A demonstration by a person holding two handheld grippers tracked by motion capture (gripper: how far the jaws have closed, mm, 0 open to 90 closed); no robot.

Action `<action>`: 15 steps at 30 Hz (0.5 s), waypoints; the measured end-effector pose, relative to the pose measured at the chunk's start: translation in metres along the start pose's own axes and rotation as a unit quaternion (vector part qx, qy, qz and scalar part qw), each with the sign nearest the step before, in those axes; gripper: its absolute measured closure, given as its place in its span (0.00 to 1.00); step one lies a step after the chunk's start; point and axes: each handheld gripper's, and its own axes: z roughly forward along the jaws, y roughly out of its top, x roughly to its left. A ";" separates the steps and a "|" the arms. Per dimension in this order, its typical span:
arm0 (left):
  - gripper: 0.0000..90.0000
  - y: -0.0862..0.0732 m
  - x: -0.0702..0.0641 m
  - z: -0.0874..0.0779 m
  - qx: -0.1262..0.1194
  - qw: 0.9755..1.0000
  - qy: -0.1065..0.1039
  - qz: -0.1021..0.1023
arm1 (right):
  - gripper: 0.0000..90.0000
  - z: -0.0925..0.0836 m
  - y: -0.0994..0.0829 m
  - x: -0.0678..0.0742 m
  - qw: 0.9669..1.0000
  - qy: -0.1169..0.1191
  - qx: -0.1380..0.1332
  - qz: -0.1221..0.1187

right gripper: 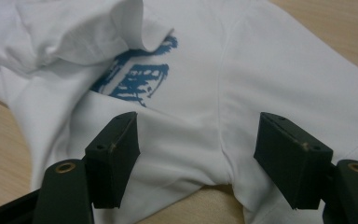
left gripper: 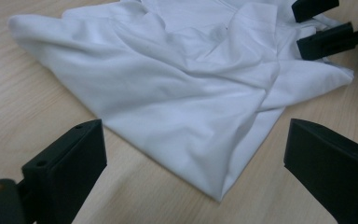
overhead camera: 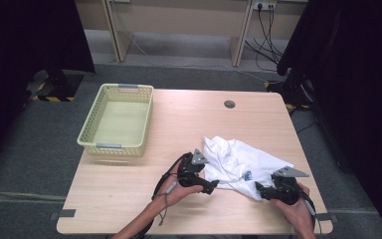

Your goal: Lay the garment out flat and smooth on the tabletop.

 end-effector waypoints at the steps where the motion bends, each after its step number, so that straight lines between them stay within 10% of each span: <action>1: 0.07 0.002 -0.002 0.002 -0.003 1.000 -0.003 0.002 | 0.32 0.002 -0.001 0.000 1.000 -0.001 -0.002 -0.003; 15: 0.28 0.034 -0.033 0.042 -0.006 0.997 -0.017 0.073 | 0.32 0.003 -0.002 0.001 1.000 0.000 -0.008 -0.003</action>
